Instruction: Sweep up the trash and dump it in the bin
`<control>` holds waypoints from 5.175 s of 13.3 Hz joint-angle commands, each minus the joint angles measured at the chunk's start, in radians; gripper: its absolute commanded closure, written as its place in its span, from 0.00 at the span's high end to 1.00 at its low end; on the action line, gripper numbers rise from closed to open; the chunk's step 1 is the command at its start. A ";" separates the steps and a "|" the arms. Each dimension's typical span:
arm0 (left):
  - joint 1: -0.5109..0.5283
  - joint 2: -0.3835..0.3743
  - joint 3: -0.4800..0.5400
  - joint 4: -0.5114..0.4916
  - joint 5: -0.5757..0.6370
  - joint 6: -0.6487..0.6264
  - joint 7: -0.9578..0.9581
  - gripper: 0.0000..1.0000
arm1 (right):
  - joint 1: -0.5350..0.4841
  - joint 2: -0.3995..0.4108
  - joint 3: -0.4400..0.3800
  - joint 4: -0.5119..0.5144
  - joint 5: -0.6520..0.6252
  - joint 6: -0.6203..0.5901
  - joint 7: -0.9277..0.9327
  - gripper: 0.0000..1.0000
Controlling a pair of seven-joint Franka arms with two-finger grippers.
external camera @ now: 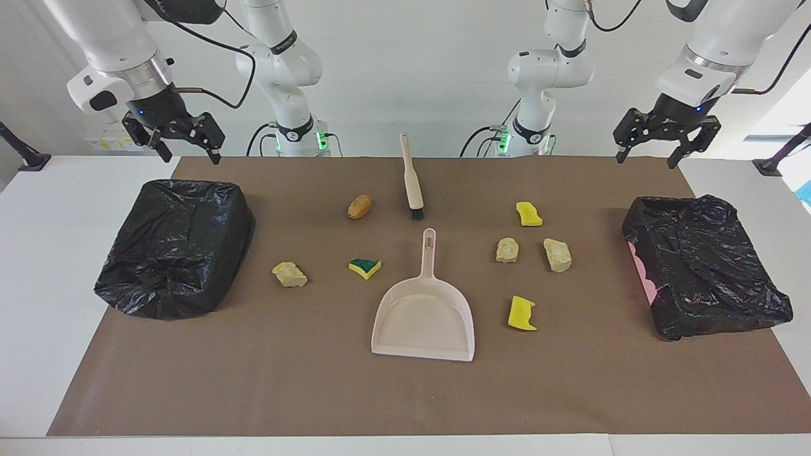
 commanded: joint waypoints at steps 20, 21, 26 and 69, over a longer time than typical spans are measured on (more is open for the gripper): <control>-0.225 -0.234 -0.016 -0.331 -0.030 -0.017 -0.088 1.00 | 0.227 0.099 0.015 0.021 0.003 0.051 0.051 1.00; -0.275 -0.266 -0.016 -0.382 -0.034 -0.003 -0.158 1.00 | 0.267 0.133 0.015 0.036 0.005 0.067 0.109 1.00; -0.558 -0.323 -0.020 -0.600 -0.039 0.173 -0.560 1.00 | 0.443 0.297 0.014 0.082 0.011 0.188 0.287 1.00; -0.748 -0.241 -0.009 -0.871 -0.022 0.097 -1.363 0.00 | 0.681 0.529 0.014 0.002 -0.191 0.642 0.795 0.00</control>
